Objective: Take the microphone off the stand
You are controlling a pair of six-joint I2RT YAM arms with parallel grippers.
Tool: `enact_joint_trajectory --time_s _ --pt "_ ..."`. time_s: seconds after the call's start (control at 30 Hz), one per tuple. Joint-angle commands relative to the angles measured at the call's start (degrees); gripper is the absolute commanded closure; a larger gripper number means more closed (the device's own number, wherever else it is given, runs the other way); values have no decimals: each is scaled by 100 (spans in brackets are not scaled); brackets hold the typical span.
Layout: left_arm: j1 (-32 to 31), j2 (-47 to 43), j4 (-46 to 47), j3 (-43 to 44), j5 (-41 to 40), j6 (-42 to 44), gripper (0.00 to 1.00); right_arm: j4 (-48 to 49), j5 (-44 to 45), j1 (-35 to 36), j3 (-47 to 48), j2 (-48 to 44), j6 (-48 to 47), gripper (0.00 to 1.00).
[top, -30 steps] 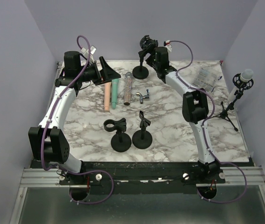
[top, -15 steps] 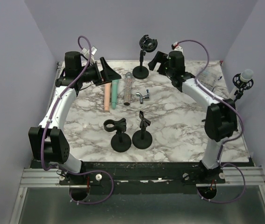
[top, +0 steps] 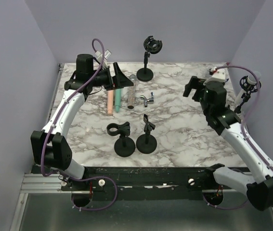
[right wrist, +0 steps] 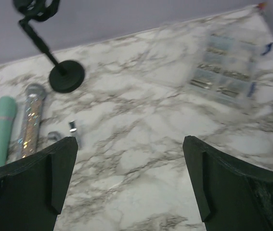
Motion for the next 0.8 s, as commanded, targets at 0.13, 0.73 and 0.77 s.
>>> enact_joint_trajectory --time_s 0.13,0.73,0.77 --pt "-384 -137 -135 88 -122 207 1 -440 3355 -18 -968 -1946 42 0" --pt "-492 191 -138 105 -32 198 2 390 3070 -1802 -1863 -1251 -300 0" --pt "-492 199 -144 107 -35 199 2 585 3006 -1916 -1904 -1189 -426 0"
